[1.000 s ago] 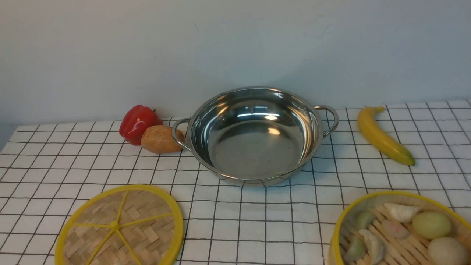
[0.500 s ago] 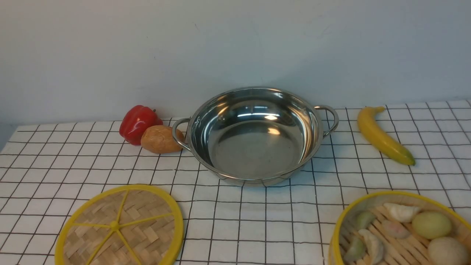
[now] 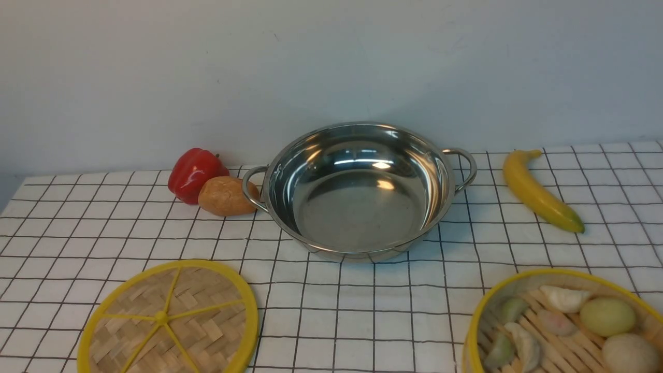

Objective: Place the steamer in the pot on the white tablecloth, and put the lid on the steamer.
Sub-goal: 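Reach for and grasp the rim of the bamboo steamer holding the buns with the right gripper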

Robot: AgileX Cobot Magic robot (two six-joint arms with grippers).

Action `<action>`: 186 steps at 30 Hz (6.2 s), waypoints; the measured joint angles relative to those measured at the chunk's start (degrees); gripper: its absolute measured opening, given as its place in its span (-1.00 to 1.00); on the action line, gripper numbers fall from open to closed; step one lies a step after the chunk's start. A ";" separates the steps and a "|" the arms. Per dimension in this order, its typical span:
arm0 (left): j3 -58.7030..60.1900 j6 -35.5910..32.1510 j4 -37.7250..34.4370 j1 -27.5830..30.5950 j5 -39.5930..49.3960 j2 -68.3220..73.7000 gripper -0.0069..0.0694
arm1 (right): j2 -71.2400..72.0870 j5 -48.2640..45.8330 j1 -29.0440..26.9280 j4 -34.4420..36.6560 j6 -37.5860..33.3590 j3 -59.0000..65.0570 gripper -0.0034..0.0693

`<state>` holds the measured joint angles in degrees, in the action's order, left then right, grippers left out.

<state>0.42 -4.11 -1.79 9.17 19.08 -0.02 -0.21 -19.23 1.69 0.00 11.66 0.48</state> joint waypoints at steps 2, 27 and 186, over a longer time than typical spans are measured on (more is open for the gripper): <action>0.00 0.00 0.00 0.00 0.00 0.00 -0.18 | 0.00 0.00 0.00 0.00 0.00 0.00 -0.24; -29.57 -3.31 -21.00 0.00 24.82 21.04 -0.18 | 0.00 0.00 0.00 0.00 -0.01 0.00 -0.24; -65.92 -6.39 3.59 0.00 33.28 58.18 -0.24 | -85.56 -29.50 38.10 6.27 -18.11 -42.45 0.19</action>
<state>-65.50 -10.50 1.80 9.17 52.37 58.16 -85.77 -48.73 39.79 6.27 -6.45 -41.96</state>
